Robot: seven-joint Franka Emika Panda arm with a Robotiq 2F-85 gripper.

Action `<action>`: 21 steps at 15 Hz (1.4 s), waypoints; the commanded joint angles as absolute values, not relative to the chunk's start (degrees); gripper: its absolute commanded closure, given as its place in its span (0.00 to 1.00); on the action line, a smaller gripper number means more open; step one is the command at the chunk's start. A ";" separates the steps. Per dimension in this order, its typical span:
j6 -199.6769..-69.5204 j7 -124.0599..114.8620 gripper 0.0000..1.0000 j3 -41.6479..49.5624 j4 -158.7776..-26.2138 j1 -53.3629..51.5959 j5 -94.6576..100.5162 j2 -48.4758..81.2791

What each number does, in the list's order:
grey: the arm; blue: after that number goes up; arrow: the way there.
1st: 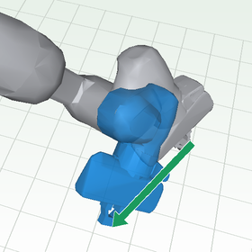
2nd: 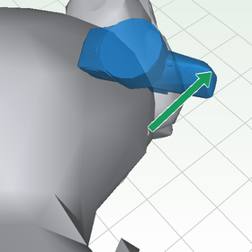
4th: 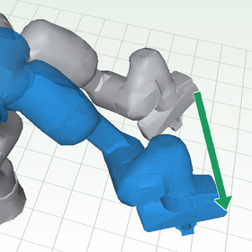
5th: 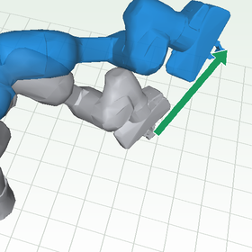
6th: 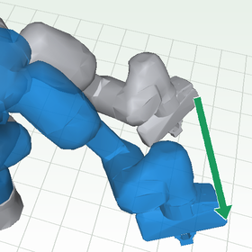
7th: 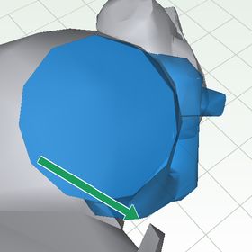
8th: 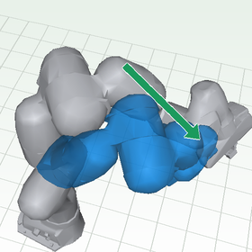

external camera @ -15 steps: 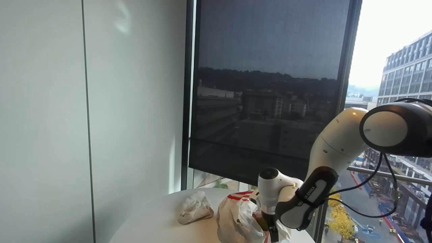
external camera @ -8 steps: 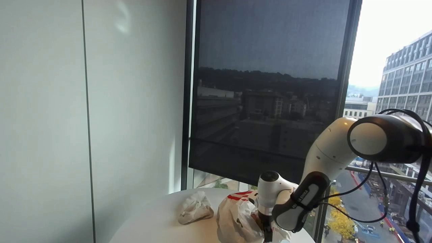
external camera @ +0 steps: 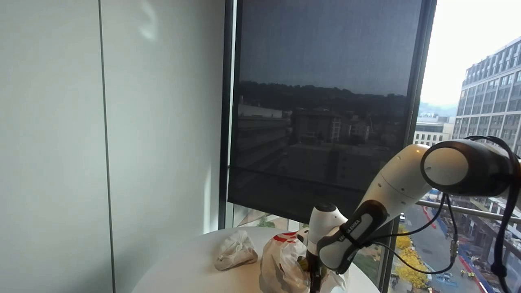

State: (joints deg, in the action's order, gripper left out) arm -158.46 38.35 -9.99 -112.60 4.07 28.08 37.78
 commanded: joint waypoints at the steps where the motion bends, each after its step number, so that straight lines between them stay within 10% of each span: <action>1: -155.67 43.15 0.00 -10.79 -111.89 3.93 24.23 36.46; 21: -148.62 57.03 0.00 -14.62 -110.98 6.39 6.31 38.36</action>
State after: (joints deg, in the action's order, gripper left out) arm -148.92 54.95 -14.69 -111.40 5.69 7.79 37.86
